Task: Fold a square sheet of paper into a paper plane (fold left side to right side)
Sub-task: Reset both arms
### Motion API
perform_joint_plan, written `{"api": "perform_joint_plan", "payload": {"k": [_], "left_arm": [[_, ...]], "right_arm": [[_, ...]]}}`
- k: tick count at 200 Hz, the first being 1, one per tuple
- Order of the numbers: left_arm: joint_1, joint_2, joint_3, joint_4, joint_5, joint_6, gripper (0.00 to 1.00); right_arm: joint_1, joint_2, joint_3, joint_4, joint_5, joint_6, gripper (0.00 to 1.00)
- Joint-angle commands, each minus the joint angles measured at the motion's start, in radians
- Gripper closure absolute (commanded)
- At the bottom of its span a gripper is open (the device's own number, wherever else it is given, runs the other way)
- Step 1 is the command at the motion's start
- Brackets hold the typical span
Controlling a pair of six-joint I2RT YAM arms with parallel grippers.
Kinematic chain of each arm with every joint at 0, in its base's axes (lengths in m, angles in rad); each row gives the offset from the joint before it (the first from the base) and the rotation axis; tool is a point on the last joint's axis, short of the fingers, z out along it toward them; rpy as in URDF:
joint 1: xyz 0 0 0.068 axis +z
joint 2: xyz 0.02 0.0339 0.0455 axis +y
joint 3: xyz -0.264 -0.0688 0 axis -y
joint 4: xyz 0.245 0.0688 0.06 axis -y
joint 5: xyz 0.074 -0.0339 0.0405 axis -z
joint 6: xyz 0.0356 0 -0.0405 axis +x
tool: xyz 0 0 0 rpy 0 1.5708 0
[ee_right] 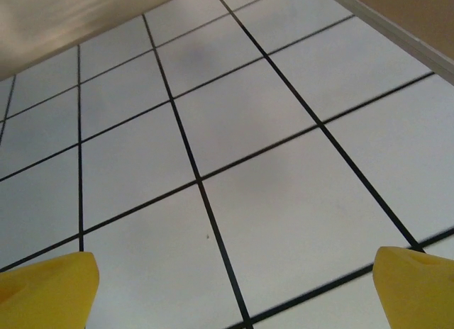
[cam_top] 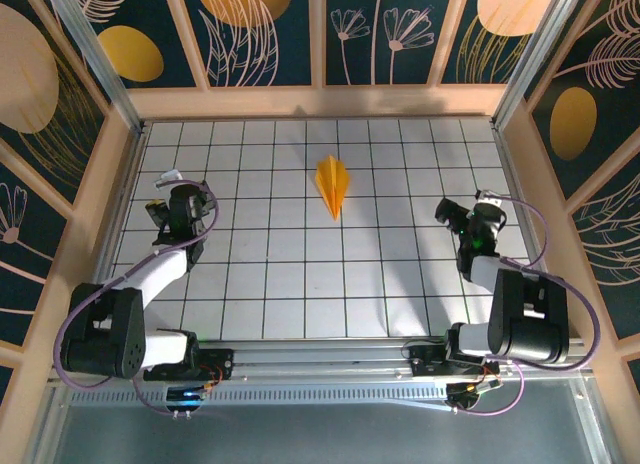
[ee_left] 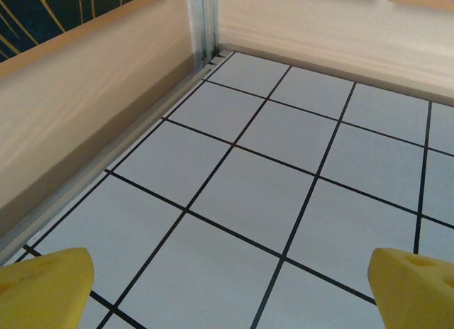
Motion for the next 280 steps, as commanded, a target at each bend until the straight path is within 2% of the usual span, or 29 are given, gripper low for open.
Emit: {"api": "perform_joint_plan", "payload": {"k": [1, 33, 64, 87, 104, 154, 176, 201, 235, 280], "left_arm": [[0.006, 0.013, -0.02, 0.099, -0.028, 0.03, 0.01], [0.006, 0.018, -0.049, 0.148, -0.018, 0.053, 0.01], [0.006, 0.018, -0.098, 0.243, 0.008, 0.09, 0.01], [0.008, 0.024, -0.14, 0.326, 0.033, 0.103, 0.01], [0.008, 0.034, -0.167, 0.389, 0.053, 0.108, 0.01], [0.011, 0.104, -0.211, 0.546, 0.083, 0.165, 0.01], [0.024, 0.11, -0.261, 0.69, 0.137, 0.215, 0.01], [0.085, 0.172, -0.318, 0.841, 0.234, 0.171, 0.01], [0.095, 0.203, -0.345, 0.901, 0.291, 0.179, 0.01], [0.095, 0.199, -0.344, 0.895, 0.292, 0.182, 0.01]], "right_arm": [[-0.003, 0.049, -0.041, 0.294, -0.049, -0.042, 0.01], [0.006, 0.107, -0.081, 0.49, -0.098, -0.064, 0.01], [0.037, 0.149, -0.075, 0.514, -0.151, -0.122, 0.01], [0.069, 0.171, -0.12, 0.611, -0.146, -0.165, 0.01], [0.069, 0.223, -0.177, 0.784, -0.138, -0.154, 0.01], [0.065, 0.213, -0.175, 0.759, -0.103, -0.137, 0.01], [0.07, 0.211, -0.174, 0.752, -0.095, -0.142, 0.01], [0.07, 0.212, -0.178, 0.762, -0.123, -0.152, 0.01], [0.087, 0.211, -0.164, 0.732, -0.11, -0.171, 0.01], [0.088, 0.211, -0.164, 0.732, -0.106, -0.171, 0.01]]}}
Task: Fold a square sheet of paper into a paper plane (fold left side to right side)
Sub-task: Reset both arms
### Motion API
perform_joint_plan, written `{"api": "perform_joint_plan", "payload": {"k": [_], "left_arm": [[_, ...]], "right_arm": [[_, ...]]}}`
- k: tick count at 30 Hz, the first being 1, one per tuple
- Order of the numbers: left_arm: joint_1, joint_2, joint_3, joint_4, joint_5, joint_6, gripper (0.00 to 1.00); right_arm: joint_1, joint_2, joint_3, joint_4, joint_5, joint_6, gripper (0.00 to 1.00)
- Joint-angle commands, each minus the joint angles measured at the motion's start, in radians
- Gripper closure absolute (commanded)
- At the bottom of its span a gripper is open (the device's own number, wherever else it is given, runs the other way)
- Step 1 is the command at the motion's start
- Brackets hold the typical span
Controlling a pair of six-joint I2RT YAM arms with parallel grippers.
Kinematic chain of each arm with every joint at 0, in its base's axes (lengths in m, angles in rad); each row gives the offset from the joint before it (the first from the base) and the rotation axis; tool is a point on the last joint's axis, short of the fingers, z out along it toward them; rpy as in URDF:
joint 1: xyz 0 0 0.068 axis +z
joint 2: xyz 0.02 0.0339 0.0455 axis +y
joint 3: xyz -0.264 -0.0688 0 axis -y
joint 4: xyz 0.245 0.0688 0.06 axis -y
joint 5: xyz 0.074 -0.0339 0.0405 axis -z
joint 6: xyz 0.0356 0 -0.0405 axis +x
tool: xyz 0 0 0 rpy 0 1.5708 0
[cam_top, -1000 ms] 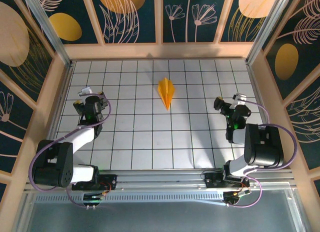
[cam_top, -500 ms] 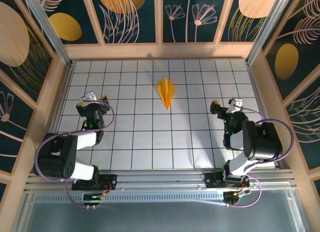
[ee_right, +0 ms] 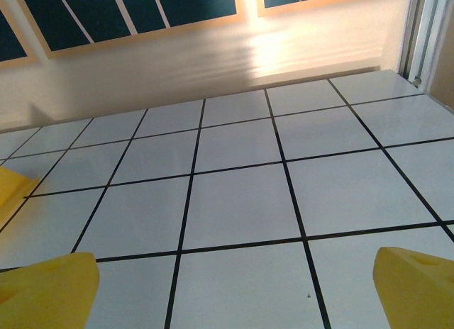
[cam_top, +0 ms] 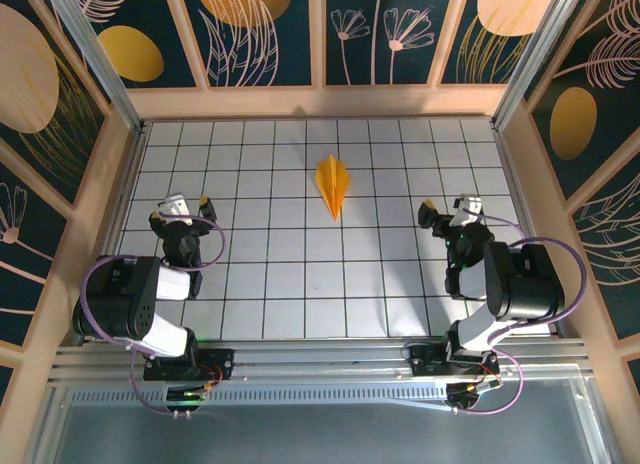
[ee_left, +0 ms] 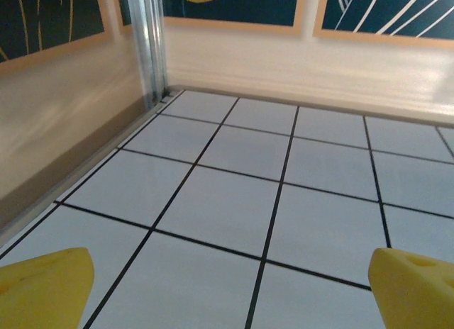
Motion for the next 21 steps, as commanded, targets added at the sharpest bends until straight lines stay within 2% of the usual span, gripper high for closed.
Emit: {"api": "perform_joint_plan", "payload": {"k": [1, 12, 21], "left_arm": [[0.005, 0.005, -0.009, 0.078, 0.028, 0.009, 0.01], [0.005, 0.005, -0.01, 0.082, 0.022, 0.006, 0.01], [0.005, 0.005, -0.01, 0.083, 0.022, 0.008, 0.01]], "right_arm": [[0.008, 0.0, 0.015, 0.036, 0.019, -0.02, 0.01], [0.009, 0.001, 0.014, 0.036, 0.019, -0.02, 0.01], [0.019, 0.001, 0.025, 0.016, 0.067, -0.018, 0.01]]}}
